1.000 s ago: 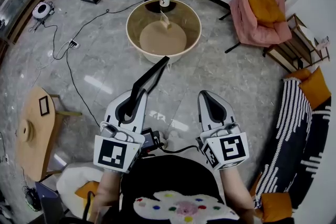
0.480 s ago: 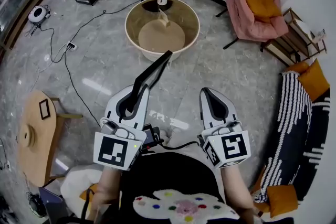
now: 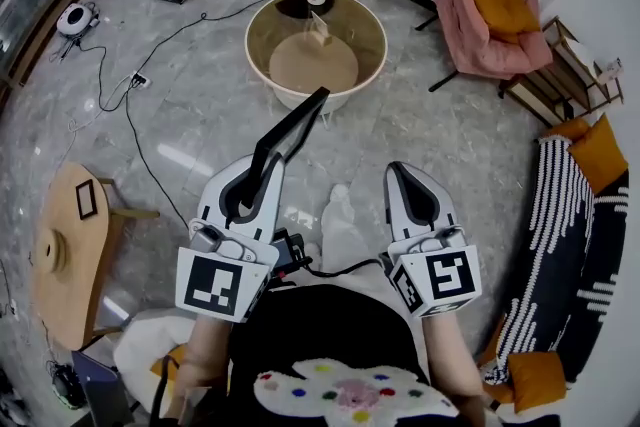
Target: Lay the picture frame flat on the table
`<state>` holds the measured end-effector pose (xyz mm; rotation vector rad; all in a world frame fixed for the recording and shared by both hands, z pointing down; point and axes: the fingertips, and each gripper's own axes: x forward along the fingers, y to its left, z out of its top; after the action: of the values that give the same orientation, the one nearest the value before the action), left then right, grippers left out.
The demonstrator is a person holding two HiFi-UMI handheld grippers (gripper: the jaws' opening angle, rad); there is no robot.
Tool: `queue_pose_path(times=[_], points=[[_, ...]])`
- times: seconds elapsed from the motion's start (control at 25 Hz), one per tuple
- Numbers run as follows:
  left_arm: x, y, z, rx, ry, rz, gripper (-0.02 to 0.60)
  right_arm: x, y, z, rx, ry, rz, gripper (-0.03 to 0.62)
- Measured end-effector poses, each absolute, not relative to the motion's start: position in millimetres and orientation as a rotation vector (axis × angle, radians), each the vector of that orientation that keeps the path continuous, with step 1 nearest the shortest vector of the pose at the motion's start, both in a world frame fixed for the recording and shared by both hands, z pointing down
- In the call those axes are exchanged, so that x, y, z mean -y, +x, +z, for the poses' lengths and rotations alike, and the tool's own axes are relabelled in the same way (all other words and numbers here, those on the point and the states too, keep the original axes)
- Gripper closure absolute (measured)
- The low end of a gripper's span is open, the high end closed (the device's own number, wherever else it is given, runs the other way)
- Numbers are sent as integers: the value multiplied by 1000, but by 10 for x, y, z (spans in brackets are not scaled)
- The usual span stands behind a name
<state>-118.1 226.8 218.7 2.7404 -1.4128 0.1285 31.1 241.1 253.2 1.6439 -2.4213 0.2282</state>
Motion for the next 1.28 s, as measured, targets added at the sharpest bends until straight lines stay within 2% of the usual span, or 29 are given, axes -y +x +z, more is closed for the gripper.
queue_pose_path(times=[0.52,1.28], points=[[-1995,-1164,2164,1492,2713,133,554,-2006,317,2566,2481,1573,222,559],[-688,-716,2303,1584,2628,165,554,-609,758,2806,2518,1435,287,559]])
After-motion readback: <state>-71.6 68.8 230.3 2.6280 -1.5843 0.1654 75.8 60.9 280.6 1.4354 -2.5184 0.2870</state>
